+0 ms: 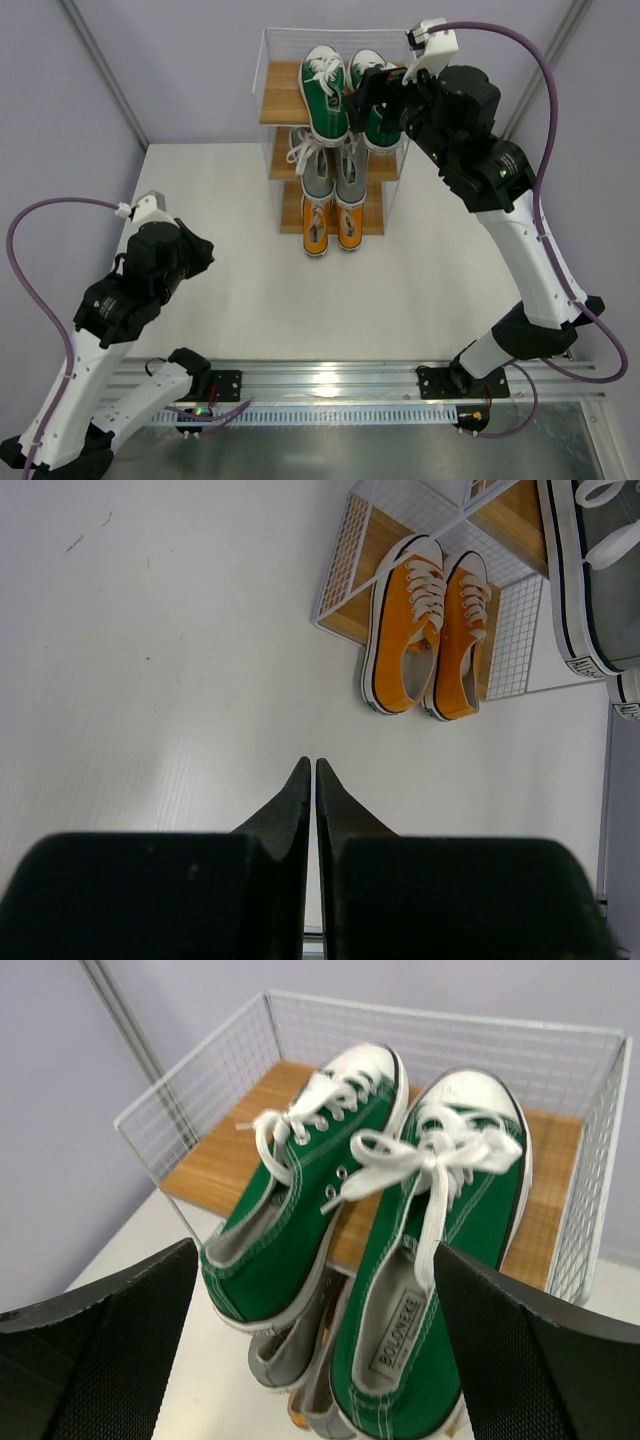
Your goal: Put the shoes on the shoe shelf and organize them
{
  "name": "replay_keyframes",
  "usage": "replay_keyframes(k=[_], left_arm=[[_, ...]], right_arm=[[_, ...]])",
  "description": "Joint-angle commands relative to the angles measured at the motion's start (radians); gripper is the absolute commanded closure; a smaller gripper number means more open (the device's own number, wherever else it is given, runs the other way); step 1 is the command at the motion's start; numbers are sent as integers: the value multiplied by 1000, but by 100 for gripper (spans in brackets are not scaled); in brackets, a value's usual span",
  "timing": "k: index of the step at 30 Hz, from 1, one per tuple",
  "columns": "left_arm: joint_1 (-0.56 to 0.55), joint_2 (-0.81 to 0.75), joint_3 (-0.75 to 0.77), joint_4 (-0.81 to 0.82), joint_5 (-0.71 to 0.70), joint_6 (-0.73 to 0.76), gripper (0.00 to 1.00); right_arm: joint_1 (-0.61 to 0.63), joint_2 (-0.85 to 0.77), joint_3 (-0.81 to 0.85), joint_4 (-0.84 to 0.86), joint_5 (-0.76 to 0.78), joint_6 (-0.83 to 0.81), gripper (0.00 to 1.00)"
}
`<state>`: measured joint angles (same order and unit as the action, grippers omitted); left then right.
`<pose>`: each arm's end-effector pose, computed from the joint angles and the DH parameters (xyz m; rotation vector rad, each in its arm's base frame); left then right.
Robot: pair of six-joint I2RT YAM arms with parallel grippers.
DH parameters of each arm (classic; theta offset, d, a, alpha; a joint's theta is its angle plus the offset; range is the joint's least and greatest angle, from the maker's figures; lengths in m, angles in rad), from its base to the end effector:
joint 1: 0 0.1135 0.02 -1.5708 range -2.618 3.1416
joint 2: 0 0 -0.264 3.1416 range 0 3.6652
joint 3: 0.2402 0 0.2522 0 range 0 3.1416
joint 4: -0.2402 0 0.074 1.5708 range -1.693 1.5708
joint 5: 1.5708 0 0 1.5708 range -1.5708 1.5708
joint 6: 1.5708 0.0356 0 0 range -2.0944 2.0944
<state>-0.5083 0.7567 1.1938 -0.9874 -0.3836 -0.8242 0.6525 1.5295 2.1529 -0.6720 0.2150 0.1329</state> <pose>0.1076 -0.0447 0.3968 -0.5531 2.0284 -0.4039 0.2284 0.1650 0.5637 -0.2563 1.6152 0.4308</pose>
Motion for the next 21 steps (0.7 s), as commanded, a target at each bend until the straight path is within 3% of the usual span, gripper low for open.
replay_keyframes(k=[1,7,11,15,17,19,21], left_arm=[[1,10,36,43,8,30,100],[1,19,49,47,2,42,100],[1,42,50,73,38,59,100],[1,76,61,110,98,82,100],[2,89,64,124,126,89,100],[2,105,64,141,141,97,100],[1,124,64,153,150,100,100]], right_arm=[[-5,50,119,23,-51,-26,0],[-4,-136,-132,250,3,2,0],[-5,-241,-258,227,136,25,12],[-4,-432,-488,307,184,37,42],[-4,-535,-597,341,221,53,73],[-4,-562,-625,289,265,62,95],[-4,-536,-593,208,277,79,96]])
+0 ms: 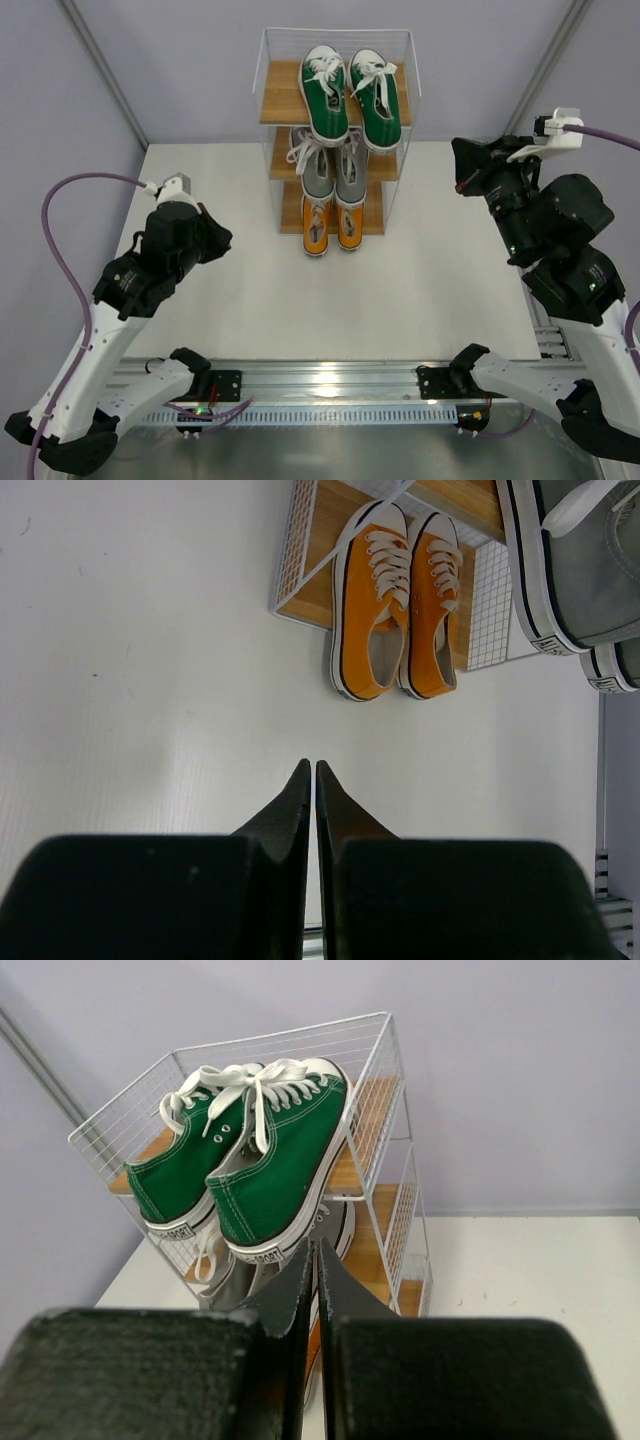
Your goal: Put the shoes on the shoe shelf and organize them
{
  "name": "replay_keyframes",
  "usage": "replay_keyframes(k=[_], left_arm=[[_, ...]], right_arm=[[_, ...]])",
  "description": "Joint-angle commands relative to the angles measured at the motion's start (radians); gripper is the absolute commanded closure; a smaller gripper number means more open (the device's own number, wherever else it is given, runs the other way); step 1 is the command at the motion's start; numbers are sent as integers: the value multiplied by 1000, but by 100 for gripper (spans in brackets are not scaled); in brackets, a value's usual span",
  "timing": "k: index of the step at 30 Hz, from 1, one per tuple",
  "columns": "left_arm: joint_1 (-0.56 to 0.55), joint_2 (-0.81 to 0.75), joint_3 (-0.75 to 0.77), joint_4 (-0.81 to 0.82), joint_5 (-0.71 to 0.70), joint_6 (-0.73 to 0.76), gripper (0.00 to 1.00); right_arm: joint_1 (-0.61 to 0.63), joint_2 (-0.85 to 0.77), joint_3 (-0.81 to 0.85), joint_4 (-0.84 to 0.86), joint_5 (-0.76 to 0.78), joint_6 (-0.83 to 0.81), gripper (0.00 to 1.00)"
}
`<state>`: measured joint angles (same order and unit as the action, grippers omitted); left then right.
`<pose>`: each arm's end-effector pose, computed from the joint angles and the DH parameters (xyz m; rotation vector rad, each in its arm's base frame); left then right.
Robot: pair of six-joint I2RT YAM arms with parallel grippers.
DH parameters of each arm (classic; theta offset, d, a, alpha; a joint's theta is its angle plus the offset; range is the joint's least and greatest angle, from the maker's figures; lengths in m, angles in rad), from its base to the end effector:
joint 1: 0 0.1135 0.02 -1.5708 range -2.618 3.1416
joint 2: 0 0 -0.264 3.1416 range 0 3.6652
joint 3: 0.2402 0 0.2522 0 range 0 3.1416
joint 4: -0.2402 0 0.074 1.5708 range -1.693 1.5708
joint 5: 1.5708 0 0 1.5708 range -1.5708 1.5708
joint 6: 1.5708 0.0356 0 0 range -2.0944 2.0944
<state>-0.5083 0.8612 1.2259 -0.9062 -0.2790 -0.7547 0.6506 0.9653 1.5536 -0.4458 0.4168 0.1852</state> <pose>0.1342 -0.0636 0.4014 -0.4270 2.0805 -0.4668 0.1247 0.0768 0.5315 0.0096 1.4520 0.3879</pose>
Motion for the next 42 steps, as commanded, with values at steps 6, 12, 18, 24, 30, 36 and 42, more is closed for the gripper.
replay_keyframes(k=[6,12,18,24,30,36,42], left_arm=[[2,44,47,86,67,38,100],[2,44,67,67,61,61,100],[2,26,67,50,46,77,100],[1,21,69,47,41,87,100],[2,12,70,43,29,100,100],[2,19,75,49,44,109,100],[2,50,96,64,80,115,100]], right_arm=[[-2,154,54,-134,63,63,96],[-2,285,120,-136,66,79,96],[-3,355,148,-111,-4,103,96],[-3,463,246,-93,-104,102,96],[-3,538,327,-120,-125,102,96],[-3,555,323,-183,-113,109,96],[-6,532,280,-261,-96,132,96]])
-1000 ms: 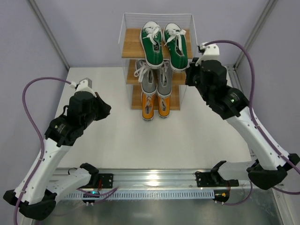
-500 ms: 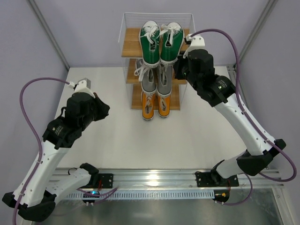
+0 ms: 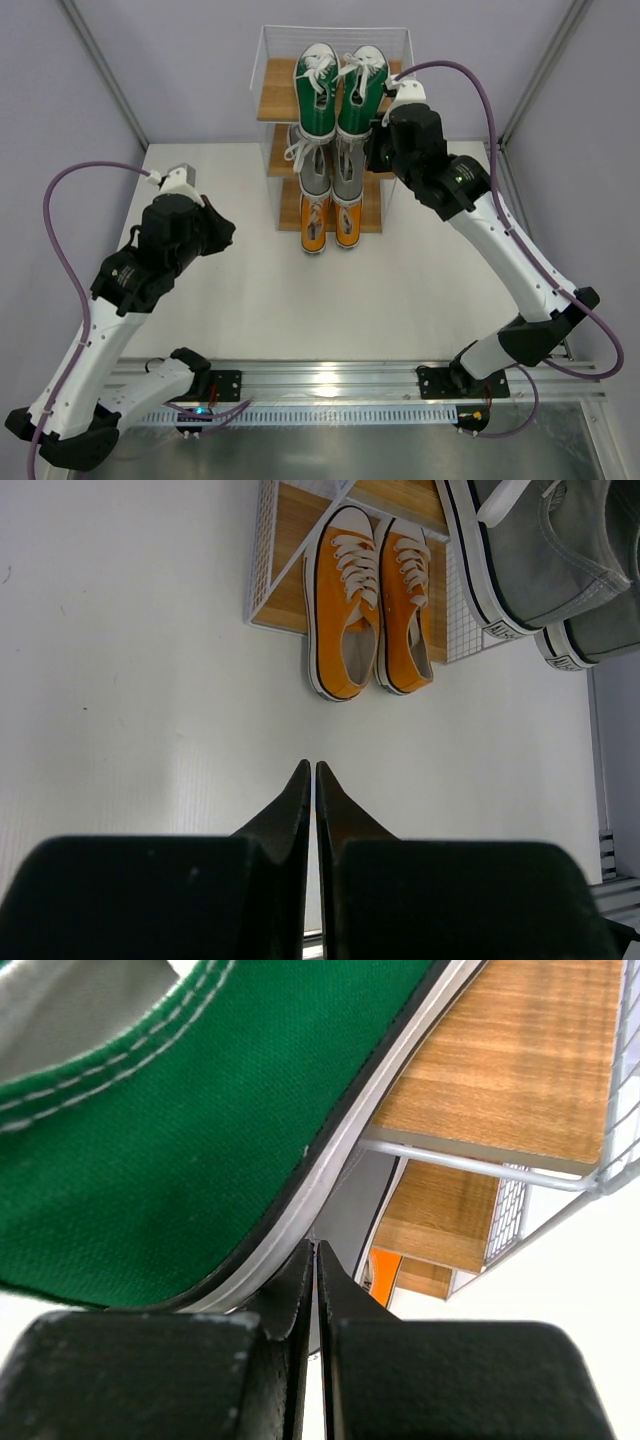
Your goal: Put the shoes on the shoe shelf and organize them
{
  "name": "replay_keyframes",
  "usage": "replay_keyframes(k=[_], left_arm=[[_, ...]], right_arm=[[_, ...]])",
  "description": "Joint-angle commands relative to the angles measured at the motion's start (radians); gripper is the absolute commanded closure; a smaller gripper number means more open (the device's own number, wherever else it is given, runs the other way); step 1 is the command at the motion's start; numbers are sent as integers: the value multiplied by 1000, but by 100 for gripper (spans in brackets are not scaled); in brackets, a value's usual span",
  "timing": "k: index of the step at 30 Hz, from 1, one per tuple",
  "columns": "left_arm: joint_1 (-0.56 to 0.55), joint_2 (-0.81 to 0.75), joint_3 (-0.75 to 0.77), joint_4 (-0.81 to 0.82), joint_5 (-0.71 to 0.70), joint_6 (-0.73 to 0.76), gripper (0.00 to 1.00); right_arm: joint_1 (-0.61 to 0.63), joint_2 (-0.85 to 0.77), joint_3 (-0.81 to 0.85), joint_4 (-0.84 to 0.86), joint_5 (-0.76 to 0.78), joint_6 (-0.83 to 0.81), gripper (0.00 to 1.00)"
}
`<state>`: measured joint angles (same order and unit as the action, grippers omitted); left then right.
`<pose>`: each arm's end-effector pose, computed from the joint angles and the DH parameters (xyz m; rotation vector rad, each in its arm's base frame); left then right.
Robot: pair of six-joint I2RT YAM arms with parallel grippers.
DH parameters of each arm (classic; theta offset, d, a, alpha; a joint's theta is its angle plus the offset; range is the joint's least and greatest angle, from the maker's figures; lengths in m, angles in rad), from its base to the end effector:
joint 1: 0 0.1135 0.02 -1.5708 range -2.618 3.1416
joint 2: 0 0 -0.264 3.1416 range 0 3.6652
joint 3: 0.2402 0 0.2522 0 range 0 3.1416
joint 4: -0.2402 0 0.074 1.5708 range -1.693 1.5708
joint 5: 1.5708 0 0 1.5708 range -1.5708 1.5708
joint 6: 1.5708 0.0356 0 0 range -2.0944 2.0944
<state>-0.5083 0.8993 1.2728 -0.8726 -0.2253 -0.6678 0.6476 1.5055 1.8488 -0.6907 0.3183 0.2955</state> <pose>0.1413 -0.0696 0.4134 -0.3062 2.0706 -0.4914 0.2576 0.1809 0.4792 -0.1223 1.9101 0.3341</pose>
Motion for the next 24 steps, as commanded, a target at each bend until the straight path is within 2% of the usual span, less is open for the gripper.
replay_keyframes(k=[1,4,10,12,17,20,24], left_arm=[[2,18,53,32,38,28,100],[2,35,69,43,55,31,100],[1,64,65,116,116,37,100],[2,78,53,142,101,36,100],[2,196,30,245,-29,-1,100],[1,269,17,351,-129,-50,100],[-2,341,-1,518,-180,-104,100]], right_arm=[[-2,-37,-45,-24,7,28,96],[-2,-108,-115,17,5,40,96],[-2,-437,-520,275,11,45,96],[-2,-491,-554,255,62,59,96],[-2,-508,-629,177,53,103,96],[-2,-534,-695,217,42,142,96],[-2,-534,-761,275,13,183,96]])
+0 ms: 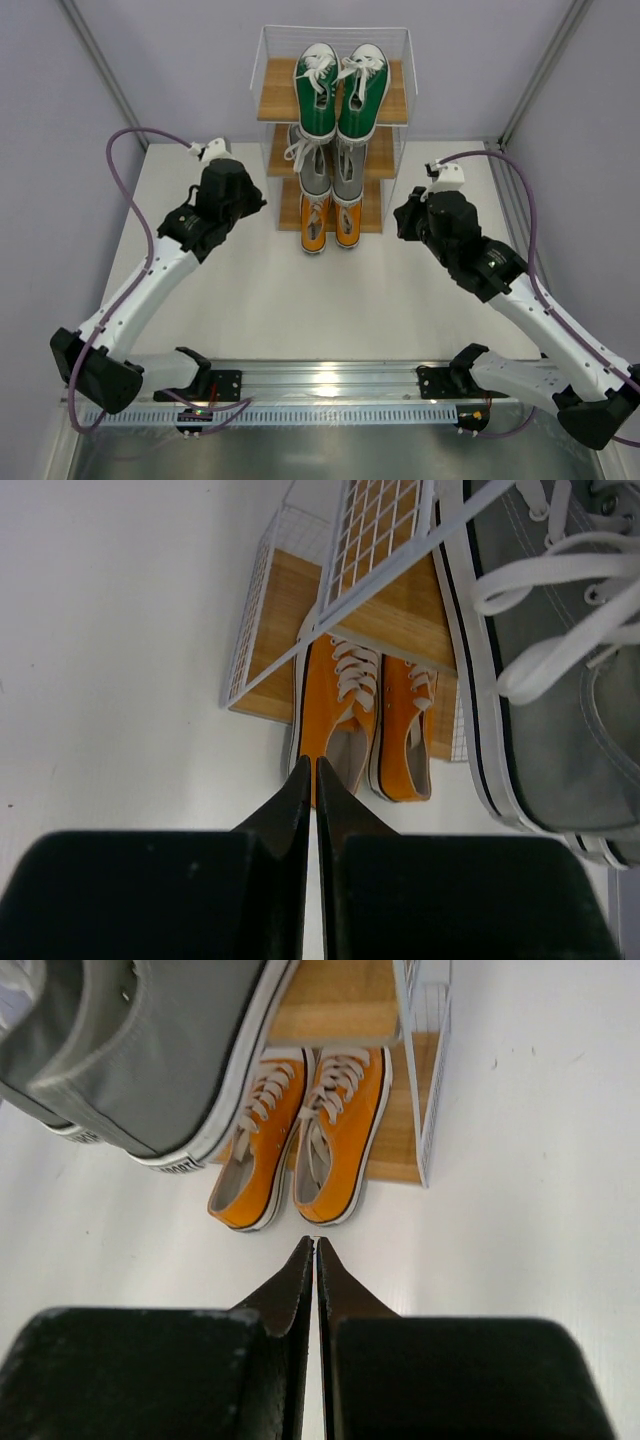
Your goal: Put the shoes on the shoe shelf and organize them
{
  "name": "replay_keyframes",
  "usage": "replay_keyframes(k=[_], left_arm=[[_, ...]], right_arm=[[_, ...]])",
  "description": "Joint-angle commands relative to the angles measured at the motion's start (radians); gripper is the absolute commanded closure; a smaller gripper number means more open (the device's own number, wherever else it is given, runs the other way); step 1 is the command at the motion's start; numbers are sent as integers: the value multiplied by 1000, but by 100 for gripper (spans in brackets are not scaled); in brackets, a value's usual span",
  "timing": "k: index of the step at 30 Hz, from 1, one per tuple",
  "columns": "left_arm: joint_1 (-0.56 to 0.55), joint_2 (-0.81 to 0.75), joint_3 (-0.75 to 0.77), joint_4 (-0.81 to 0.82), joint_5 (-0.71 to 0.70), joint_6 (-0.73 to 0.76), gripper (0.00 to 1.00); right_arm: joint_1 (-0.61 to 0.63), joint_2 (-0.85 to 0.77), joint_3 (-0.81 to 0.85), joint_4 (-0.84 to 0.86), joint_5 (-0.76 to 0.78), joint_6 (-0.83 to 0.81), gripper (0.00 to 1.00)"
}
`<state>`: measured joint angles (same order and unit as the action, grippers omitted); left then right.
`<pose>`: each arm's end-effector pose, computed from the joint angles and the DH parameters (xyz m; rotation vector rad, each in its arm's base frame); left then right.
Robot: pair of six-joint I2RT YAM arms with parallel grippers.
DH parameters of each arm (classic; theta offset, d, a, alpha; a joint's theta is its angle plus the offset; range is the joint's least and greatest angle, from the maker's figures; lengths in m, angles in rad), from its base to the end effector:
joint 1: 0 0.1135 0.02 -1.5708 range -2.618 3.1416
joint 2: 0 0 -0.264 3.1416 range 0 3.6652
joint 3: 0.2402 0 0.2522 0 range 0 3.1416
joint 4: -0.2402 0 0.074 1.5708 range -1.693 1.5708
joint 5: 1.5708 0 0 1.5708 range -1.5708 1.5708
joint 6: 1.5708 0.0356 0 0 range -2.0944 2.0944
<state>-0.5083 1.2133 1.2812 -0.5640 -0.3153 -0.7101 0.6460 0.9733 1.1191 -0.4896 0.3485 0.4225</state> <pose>0.2349 -0.1183 0.3860 -0.4015 2.0291 -0.4336 0.1720 0.1145 0.3905 0.0221 1.9123 0.3929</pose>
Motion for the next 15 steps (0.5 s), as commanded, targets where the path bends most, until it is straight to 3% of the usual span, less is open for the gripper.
replay_keyframes(k=[1,7,15], left_arm=[[-18,40,-14,249,-117,-66,99],[-64,133,-43,469,-182,-46,100],[-96,262,0,592,-366,-37,100]], right_arm=[[0,-1,-56,83,-19,64,96],[0,-13,-123,134,-20,85,96],[-2,-10,-136,128,-36,85,96]])
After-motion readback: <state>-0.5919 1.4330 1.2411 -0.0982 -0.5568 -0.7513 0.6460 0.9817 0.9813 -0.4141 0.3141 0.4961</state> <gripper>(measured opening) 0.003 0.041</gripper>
